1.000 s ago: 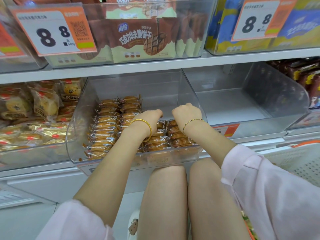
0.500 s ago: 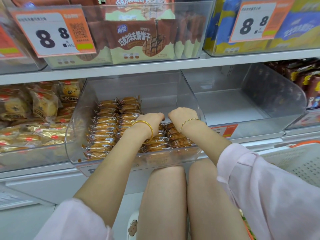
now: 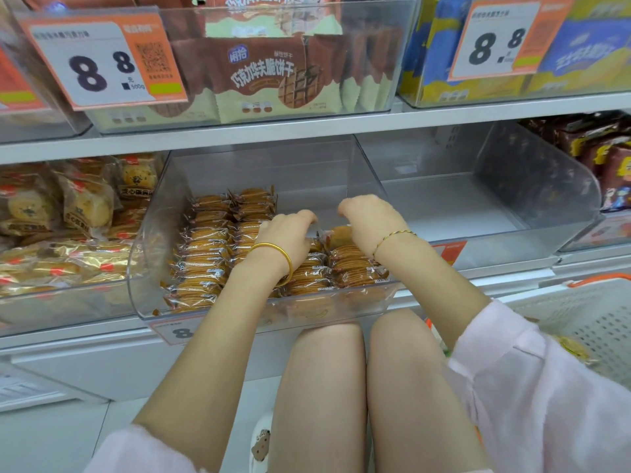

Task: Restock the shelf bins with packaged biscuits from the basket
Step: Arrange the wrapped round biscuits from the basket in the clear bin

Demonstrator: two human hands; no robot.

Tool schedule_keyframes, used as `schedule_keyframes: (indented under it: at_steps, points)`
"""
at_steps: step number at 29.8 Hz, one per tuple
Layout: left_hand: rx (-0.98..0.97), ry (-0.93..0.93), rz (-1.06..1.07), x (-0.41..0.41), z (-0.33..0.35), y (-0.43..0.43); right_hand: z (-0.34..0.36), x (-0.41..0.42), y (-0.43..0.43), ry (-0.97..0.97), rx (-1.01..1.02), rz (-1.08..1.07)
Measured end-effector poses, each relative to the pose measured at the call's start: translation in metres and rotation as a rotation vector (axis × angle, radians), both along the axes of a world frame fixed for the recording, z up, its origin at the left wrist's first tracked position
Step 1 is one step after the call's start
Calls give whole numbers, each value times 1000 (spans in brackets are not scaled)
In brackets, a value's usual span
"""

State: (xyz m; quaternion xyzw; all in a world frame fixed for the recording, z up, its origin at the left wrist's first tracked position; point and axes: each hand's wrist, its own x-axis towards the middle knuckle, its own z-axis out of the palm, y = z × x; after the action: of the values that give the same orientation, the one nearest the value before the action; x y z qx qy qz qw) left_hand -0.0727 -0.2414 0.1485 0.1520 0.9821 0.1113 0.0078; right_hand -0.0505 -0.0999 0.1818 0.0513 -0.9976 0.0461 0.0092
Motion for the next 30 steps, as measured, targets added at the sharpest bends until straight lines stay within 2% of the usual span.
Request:
schedule_keyframes:
  at_steps: [3,6,12,15,25,30]
  points:
    - [125,84,32,19,8,6,4,16,15,141,-164,-5]
    - [164,116,86,25,9,18,4,33,30,211,-226,14]
    - [37,-80,130,-11,8,36,5,32,34,143,-271,1]
    - [-71,-202,107,-18,5,39,13,19,20,72,-199,19]
    - [-166,-160,52,-10,-4,18,-30,-57,-23,-358,89,19]
    - [-207,-145,51,-12,-6,15,-33,-63,-23,-336,153,-5]
